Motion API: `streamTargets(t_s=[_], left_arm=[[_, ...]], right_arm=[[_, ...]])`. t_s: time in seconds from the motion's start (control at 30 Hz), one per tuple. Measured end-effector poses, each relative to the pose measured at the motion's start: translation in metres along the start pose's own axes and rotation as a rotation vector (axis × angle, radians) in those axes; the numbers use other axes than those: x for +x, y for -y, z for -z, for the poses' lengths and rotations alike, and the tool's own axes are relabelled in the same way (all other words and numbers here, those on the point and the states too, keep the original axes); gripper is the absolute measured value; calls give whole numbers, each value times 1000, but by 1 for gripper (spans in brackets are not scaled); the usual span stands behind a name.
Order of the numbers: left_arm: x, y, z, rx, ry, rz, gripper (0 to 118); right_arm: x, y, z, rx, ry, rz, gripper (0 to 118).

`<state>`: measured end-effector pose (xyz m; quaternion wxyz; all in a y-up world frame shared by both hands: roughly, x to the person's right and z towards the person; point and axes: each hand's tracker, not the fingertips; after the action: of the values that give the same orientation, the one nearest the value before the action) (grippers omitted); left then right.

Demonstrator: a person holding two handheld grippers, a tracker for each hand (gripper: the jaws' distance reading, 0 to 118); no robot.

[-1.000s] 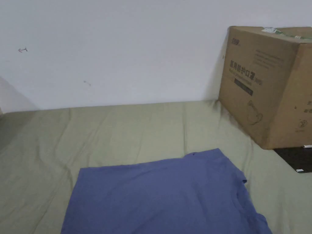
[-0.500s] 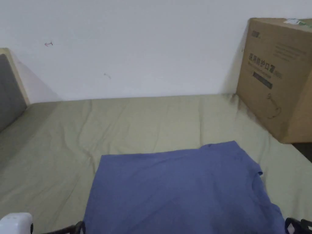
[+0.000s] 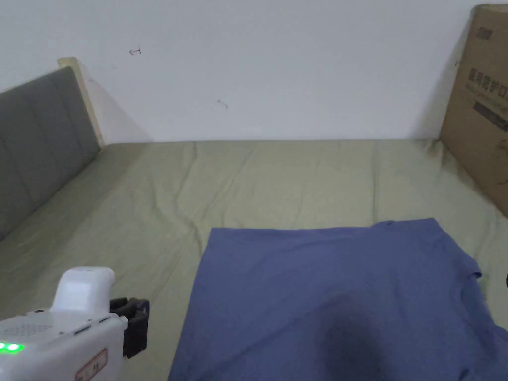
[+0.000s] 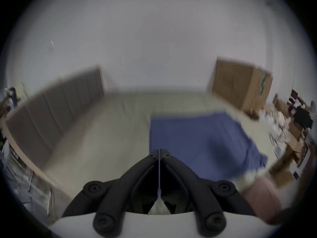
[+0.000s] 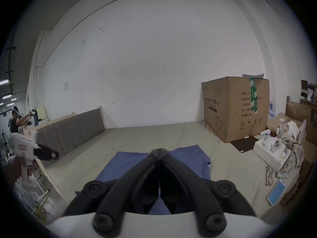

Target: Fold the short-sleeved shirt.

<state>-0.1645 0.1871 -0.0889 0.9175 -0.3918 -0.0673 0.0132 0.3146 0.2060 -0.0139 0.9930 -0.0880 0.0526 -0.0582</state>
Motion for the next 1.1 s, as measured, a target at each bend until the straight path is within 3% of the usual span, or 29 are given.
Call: streamTargets(t_s=[0.07, 0.1, 0.13, 0.17, 0.2, 0.3, 0.4, 0.43, 0.47, 0.5, 0.6, 0.77, 0.87, 0.9, 0.93, 0.97, 1.1], left_arm=[[-20, 19, 41, -100, 98, -29, 2], [-23, 28, 55, -122, 75, -11, 17], [-26, 37, 71, -150, 38, 33, 50], [-29, 48, 91, -204, -1, 71, 102], [-32, 55, 105, -260, -34, 96, 118], [-33, 79, 139, -253, -46, 90, 110], [-33, 94, 170, -302, -40, 46, 104], [-32, 87, 167, -291, -30, 49, 88], [-29, 90, 168, -264, -4, 62, 51], [-26, 91, 170, -248, 30, 83, 33], [-16, 92, 166, -254, 63, 122, 9], [-18, 87, 135, -146, 79, 61, 8], [-18, 85, 121, -102, 88, 40, 8], [-16, 85, 118, -89, 84, 43, 8], [-14, 84, 114, -75, 76, 47, 8], [-13, 83, 112, -71, 79, 41, 8], [3, 83, 100, -56, 78, 29, 8]], right_arm=[[3, 8, 2, -27, 3, -6, 0], [5, 11, 5, -51, -3, 0, 0], [7, 15, 7, -80, -4, 13, 0], [8, 17, 8, -106, 5, 33, 0], [9, 19, 8, -125, 12, 52, 0], [20, 27, 13, -176, 10, 124, 0], [26, 29, 18, -216, 35, 132, 0], [27, 28, 19, -223, 47, 131, 0], [27, 27, 19, -229, 52, 133, 0], [29, 28, 20, -235, 55, 137, 0], [36, 30, 21, -263, 67, 162, 0], [72, 47, 24, -334, 98, 213, 0], [110, 75, 40, -550, 93, 273, 0], [118, 86, 42, -604, 107, 271, 17], [127, 100, 44, -655, 166, 241, 60], [139, 115, 49, -727, 198, 225, 114], [171, 147, 63, -894, 299, 223, 116]])
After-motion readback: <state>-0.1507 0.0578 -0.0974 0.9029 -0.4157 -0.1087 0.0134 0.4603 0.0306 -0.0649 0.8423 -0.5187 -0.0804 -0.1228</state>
